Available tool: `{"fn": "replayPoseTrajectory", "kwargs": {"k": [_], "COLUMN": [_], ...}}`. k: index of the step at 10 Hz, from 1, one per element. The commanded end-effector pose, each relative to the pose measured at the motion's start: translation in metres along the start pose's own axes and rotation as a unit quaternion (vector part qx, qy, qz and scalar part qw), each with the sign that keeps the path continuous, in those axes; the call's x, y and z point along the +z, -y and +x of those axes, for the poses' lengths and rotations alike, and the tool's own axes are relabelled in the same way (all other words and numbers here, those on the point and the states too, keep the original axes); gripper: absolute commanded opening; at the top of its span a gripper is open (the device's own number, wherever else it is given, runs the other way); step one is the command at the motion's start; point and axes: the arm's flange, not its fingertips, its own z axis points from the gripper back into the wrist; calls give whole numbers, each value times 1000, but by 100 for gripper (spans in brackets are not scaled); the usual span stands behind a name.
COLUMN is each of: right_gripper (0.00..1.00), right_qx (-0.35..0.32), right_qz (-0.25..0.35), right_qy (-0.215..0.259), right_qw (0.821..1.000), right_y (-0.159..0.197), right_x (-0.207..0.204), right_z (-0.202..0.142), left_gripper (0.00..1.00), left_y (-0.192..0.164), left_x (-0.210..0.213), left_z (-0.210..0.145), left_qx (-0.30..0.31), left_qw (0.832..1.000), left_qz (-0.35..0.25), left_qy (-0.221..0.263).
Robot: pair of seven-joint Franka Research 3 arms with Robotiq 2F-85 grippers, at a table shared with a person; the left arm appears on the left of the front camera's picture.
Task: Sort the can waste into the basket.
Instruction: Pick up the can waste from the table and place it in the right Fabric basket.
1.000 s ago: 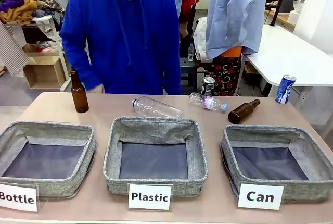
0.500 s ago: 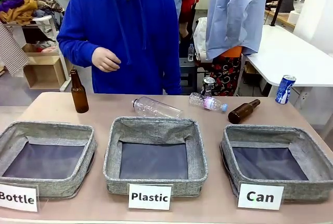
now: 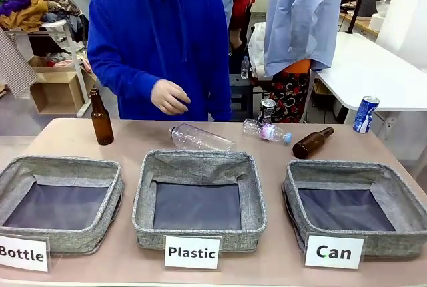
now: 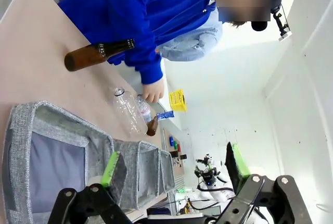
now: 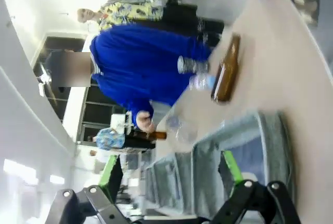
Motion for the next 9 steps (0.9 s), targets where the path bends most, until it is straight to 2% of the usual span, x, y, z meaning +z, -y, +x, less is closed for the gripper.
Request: {"fn": "replayPoseTrajectory", "kwargs": {"k": [1,2,3,4,5,6,7,9], "right_gripper": [100,100,100,100,100,100,100,100], "right_qx": [206,308,382,442,537,602,609,595], "right_qz": [-44,-52,-67,-69,-88,-112,-141,-160], "right_qy": [86,123,161,149,113,89,65,2], "right_qw": [974,942,908,882,832,786,777,787], "right_y": [-4,-2,-2,-2,1,13,24,48], "right_x": [-39,-56,-66,-78,-94,-110,-123,-143], "right_z": [47,75,93,104,113,124,130,137], "left_gripper": [100,100,100,100,100,100,100,100], "left_y": [2,2,2,2,2,2,2,2], "left_x": [1,1,1,1,1,1,1,1], "left_z": [1,1,1,1,1,1,1,1], "left_qx": [-5,-5,-5,-5,-5,-5,-5,-5], "left_qw": [1000,1000,1000,1000,1000,1000,1000,1000], "left_qz": [-4,-4,-4,-4,-4,-4,-4,-4], "left_qy": [-4,-4,-4,-4,-4,-4,-4,-4]}}
